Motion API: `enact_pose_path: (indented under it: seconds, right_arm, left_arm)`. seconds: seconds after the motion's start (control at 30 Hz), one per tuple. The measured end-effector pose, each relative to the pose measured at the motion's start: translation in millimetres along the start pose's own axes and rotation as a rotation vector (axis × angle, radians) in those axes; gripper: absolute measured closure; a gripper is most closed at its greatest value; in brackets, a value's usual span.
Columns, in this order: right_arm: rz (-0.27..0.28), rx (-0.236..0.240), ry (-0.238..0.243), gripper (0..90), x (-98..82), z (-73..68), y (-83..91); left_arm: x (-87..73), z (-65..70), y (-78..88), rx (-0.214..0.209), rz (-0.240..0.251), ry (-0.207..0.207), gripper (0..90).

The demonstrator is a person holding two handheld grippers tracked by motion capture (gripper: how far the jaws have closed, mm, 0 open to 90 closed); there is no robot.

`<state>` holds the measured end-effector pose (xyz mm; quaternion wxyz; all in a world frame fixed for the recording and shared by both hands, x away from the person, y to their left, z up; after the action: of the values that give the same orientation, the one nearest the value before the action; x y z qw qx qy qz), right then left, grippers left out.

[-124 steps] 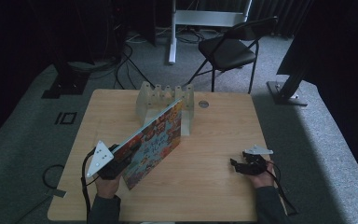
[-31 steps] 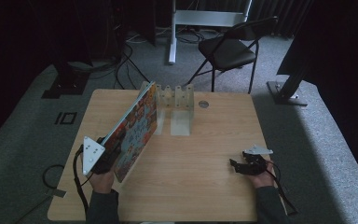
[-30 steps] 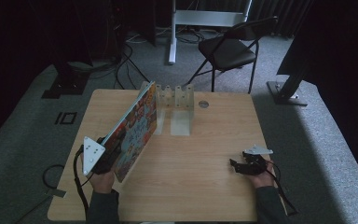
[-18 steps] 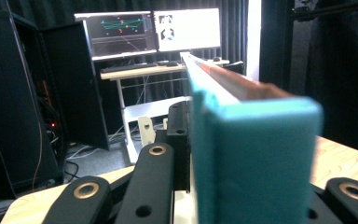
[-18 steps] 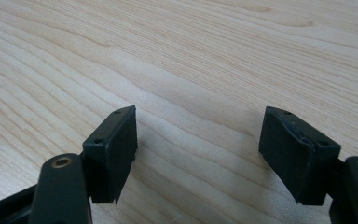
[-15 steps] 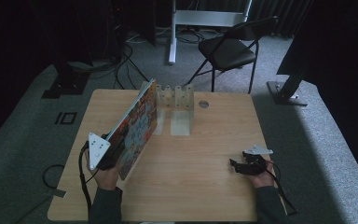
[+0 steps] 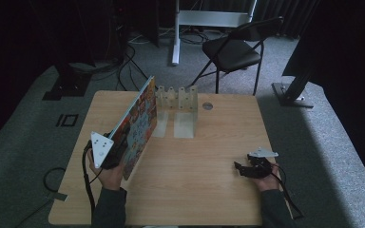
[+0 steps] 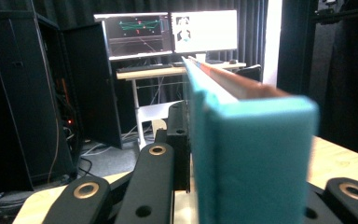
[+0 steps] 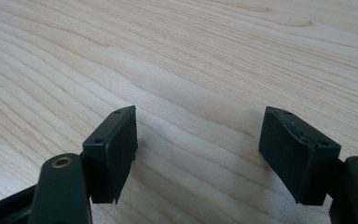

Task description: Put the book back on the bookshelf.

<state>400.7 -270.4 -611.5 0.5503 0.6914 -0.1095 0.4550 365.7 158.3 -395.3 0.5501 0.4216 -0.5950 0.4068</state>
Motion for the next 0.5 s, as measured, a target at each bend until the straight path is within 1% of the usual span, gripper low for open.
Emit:
enact_pose_path:
  seconds: [0.17, 0.4, 0.5]
  right_arm:
    - [0.000, 0.000, 0.000, 27.6, 0.0, 0.0, 0.0]
    - [0.000, 0.000, 0.000, 27.6, 0.0, 0.0, 0.0]
    - [0.000, 0.000, 0.000, 27.6, 0.0, 0.0, 0.0]
  left_arm:
    - [1.1, -2.7, -1.5, 0.018, 0.008, 0.009, 79.7]
    - [4.8, -3.5, -8.8, 0.050, 0.009, -0.008, 79.8]
    - [5.9, -3.4, -11.1, 0.061, 0.013, -0.005, 79.8]
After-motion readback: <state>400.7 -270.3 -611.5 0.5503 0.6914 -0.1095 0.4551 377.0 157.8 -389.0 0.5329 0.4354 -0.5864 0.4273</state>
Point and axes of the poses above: each handheld gripper's, and its own axes: y roughly backward along the jaws, x roughly out of its top, z roughly to its right, the point moved 9 cm from there along -y, roughly forward along the jaws, and after that the axes turned 2 degrees about y, right-handed, at the moved point
